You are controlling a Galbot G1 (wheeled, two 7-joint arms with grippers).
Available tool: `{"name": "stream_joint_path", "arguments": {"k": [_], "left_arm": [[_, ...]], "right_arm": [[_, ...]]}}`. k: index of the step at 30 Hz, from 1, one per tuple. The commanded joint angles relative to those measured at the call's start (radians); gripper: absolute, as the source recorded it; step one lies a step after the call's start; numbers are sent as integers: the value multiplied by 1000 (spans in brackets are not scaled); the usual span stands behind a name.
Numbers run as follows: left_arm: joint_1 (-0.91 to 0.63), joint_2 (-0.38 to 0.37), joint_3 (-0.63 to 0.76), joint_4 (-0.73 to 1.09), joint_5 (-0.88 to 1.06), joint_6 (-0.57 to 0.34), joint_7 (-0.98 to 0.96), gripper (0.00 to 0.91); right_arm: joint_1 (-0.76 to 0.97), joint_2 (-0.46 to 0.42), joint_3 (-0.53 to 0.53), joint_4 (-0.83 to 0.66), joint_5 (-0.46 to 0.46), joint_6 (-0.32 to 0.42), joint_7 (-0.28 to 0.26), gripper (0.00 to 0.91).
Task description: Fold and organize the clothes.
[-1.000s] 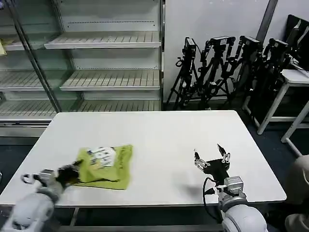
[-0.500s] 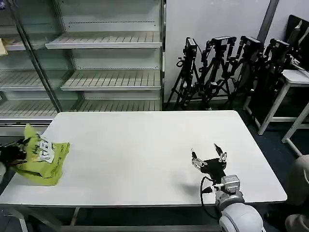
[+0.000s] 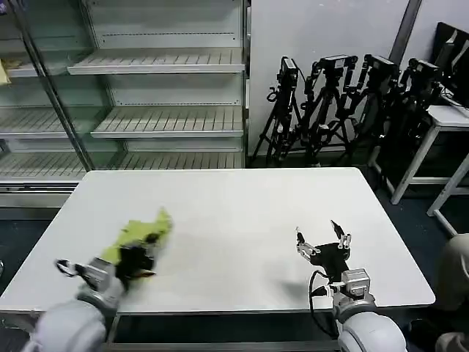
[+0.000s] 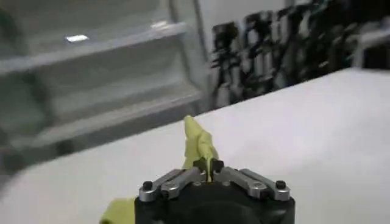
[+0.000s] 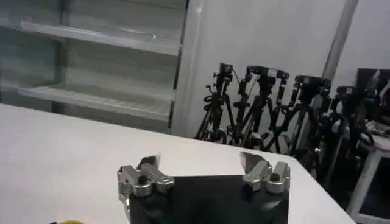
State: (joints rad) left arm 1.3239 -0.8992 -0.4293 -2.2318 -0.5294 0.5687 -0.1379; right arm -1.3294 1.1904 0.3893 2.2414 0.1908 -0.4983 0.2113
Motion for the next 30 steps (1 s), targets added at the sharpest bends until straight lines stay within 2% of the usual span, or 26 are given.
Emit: {"name": "stream_joint_path", "arguments": {"k": [1, 9, 13, 14, 15, 16, 17, 26, 30], "left_arm": [[-156, -220, 333, -16, -188, 7, -272, 10], [-326, -299, 350, 93, -250, 3, -404, 10], [-342, -332, 365, 132, -255, 1, -423, 10], [-338, -338, 373, 134, -252, 3, -428, 10], [-334, -346, 377, 135, -248, 3, -424, 20], [-334, -354, 380, 139, -243, 4, -424, 171], [-337, -360, 381, 144, -238, 4, -418, 907], [-367, -424, 370, 140, -230, -29, -356, 907], [-354, -412, 334, 105, -213, -40, -320, 907]], "right_arm": [[2, -2, 10, 0, -2, -2, 1, 907], [17, -19, 39, 6, 7, -10, -1, 907], [46, -32, 68, -1, 18, -19, 0, 907], [55, -32, 64, 0, 18, -15, 22, 907], [68, -30, 67, 0, 21, -51, 20, 907], [81, -27, 68, -2, 21, -75, 9, 907], [99, -25, 68, -10, 24, -70, -2, 907], [193, 6, 35, -141, 11, 1, -27, 907], [211, 19, 23, -156, 23, 13, -35, 907]]}}
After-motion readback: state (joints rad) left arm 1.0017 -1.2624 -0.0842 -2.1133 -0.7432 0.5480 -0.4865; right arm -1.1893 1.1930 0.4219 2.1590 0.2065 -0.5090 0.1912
